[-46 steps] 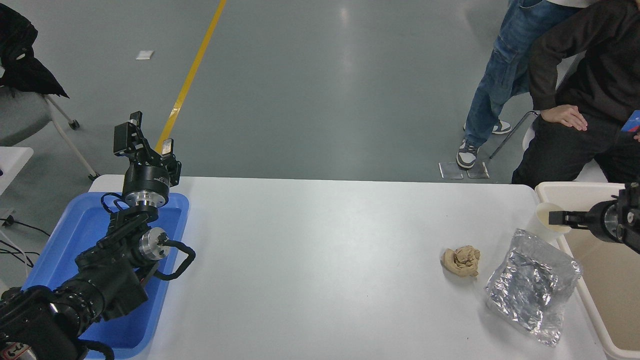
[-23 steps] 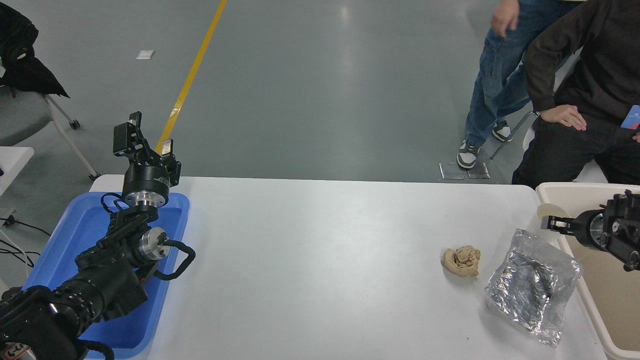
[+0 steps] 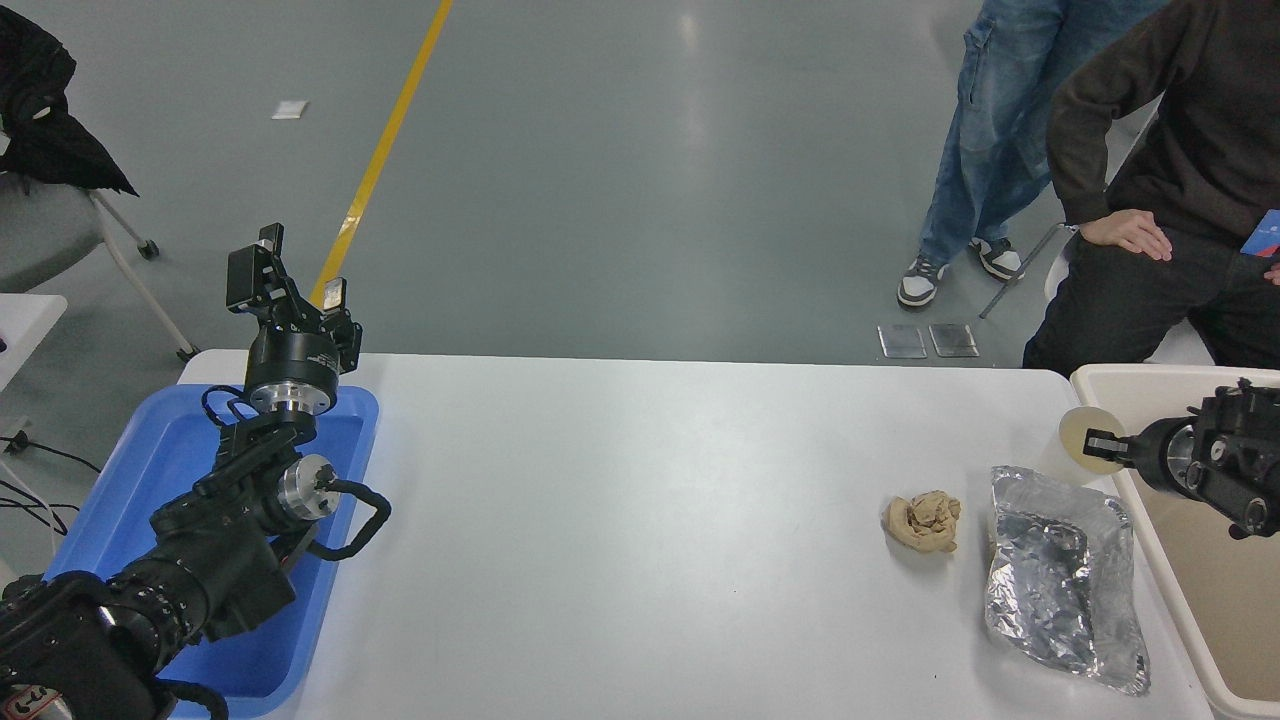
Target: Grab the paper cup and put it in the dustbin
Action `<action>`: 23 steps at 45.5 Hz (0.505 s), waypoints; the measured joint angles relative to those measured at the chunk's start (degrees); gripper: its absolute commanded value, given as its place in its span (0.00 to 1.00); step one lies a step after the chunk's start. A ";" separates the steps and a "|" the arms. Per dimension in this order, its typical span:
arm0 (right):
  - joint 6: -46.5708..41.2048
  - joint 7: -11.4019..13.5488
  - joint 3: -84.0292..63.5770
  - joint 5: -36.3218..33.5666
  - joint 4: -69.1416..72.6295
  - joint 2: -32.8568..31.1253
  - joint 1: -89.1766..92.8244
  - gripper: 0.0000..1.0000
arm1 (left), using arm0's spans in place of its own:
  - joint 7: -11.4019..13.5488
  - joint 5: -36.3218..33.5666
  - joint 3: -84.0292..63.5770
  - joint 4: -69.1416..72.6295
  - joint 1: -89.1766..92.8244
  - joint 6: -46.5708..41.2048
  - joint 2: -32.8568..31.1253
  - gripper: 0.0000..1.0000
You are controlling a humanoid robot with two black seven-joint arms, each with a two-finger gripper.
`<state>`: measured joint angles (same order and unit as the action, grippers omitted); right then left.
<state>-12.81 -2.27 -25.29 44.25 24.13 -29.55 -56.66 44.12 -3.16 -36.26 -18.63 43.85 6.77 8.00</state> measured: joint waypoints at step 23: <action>-11.51 -0.19 -8.35 0.21 13.58 -7.37 -22.45 0.00 | 0.00 -0.01 0.05 0.00 0.00 0.00 -0.08 1.00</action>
<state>-24.32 -2.45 -33.64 44.46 37.71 -36.92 -79.12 44.12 -3.17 -36.21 -18.63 43.86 6.77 7.92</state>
